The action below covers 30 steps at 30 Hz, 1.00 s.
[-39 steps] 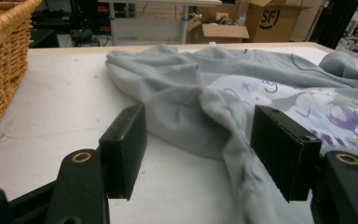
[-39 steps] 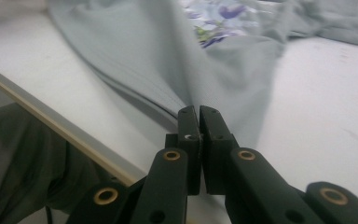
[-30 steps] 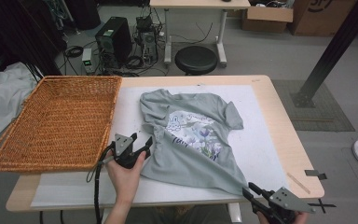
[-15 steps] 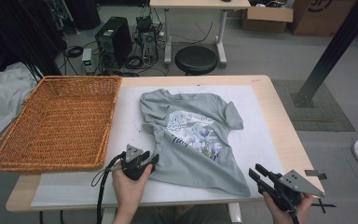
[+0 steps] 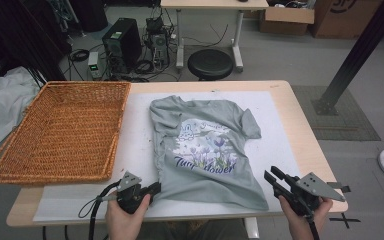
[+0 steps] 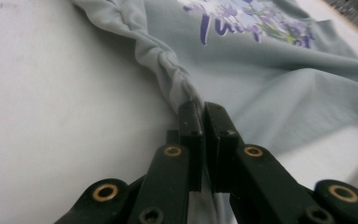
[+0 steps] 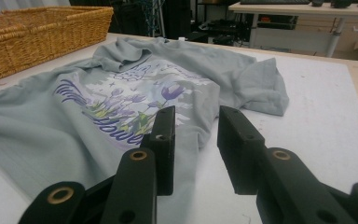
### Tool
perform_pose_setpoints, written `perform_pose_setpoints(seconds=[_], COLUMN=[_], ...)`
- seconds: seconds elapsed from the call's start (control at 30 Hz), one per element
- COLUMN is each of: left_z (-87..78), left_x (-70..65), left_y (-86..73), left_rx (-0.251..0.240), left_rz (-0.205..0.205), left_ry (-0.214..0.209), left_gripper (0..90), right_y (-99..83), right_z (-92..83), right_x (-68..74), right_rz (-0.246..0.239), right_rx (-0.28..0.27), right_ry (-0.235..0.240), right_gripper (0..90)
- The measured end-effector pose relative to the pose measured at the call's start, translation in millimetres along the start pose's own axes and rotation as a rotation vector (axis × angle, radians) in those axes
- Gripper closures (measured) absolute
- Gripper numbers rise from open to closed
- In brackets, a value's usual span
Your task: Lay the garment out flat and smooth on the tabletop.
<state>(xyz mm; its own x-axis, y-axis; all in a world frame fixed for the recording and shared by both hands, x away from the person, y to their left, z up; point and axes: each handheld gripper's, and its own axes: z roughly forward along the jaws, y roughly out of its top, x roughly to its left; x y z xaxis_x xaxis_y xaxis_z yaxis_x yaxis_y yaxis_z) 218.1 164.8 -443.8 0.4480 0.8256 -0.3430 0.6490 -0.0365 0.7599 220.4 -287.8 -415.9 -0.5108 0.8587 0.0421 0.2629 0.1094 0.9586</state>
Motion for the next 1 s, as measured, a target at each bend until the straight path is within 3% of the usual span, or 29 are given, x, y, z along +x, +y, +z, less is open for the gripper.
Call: perform_pose_setpoints(seconds=[0.03, 0.17, 0.27, 0.4, 0.47, 0.5, 0.53, 0.57, 0.6, 0.63, 0.67, 0.7, 0.73, 0.8, 0.83, 0.87, 0.97, 1.0], left_z=[-10.1, -19.7, -23.2, -20.2, -7.5, -7.5, 4.5, 10.8, 10.8, 23.0, 23.0, 40.7, 40.7, 58.7, 76.9, 76.9, 101.5, 120.1], left_x=[3.1, 6.9, 10.4, 8.2, 4.2, 4.2, 1.3, 0.3, 0.3, 0.2, 0.2, 2.0, 2.0, 3.9, 6.0, 6.0, 7.4, 8.4], left_y=[-3.8, -4.6, -0.8, 6.3, 20.5, 20.5, 34.6, 41.8, 41.8, 54.8, 54.8, 72.6, 72.6, 88.2, 102.3, 102.3, 118.1, 128.9], left_rx=[-0.018, -0.03, -0.054, -0.086, -0.125, -0.125, -0.175, -0.196, -0.196, -0.226, -0.226, -0.256, -0.256, -0.249, -0.23, -0.23, -0.192, -0.166], left_rz=[-0.045, -0.057, -0.066, -0.044, -0.003, -0.003, 0.046, 0.091, 0.091, 0.144, 0.144, 0.21, 0.21, 0.277, 0.326, 0.326, 0.388, 0.416], left_ry=[-0.041, -0.048, -0.031, -0.028, 0.013, 0.013, 0.057, 0.092, 0.092, 0.145, 0.145, 0.201, 0.201, 0.261, 0.286, 0.286, 0.325, 0.36], left_gripper=[86.3, 86.0, 78.2, 72.4, 63.3, 59.7, 55.6, 52.8, 50.0, 45.8, 42.3, 40.5, 39.1, 35.2, 33.3, 33.3, 31.1, 31.0], right_y=[1.1, 0.6, -1.5, 0.3, 9.3, 12.2, 17.3, 21.2, 21.2, 28.5, 28.5, 34.3, 37.9, 42.9, 44.9, 44.9, 51.6, 53.8], right_z=[2.4, 4.1, 8.3, 15.8, 30.8, 35.3, 43.2, 49.9, 49.9, 63.3, 63.3, 74.2, 81.6, 93.0, 98.3, 98.3, 116.3, 121.8], right_x=[0.6, 1.8, 2.5, 0.9, -2.9, -4.3, -6.9, -9.6, -9.6, -15.0, -15.0, -19.6, -22.7, -27.5, -29.5, -29.5, -39.3, -43.7], right_rz=[-0.005, -0.008, 0.002, 0.013, 0.015, 0.014, 0.017, 0.021, 0.021, 0.023, 0.023, 0.027, 0.031, 0.043, 0.047, 0.047, 0.064, 0.078], right_rx=[0.005, 0.012, 0.033, 0.04, 0.046, 0.045, 0.047, 0.047, 0.047, 0.056, 0.056, 0.062, 0.064, 0.069, 0.072, 0.072, 0.074, 0.075], right_ry=[0.004, 0.012, 0.025, 0.022, 0.012, 0.01, 0.006, 0.009, 0.009, -0.004, -0.004, -0.01, -0.015, -0.015, -0.013, -0.013, -0.023, -0.034], right_gripper=[68.3, 68.2, 66.3, 66.0, 64.0, 63.1, 63.0, 62.5, 62.5, 62.1, 62.1, 61.1, 60.6, 59.2, 59.1, 59.1, 55.8, 55.8])
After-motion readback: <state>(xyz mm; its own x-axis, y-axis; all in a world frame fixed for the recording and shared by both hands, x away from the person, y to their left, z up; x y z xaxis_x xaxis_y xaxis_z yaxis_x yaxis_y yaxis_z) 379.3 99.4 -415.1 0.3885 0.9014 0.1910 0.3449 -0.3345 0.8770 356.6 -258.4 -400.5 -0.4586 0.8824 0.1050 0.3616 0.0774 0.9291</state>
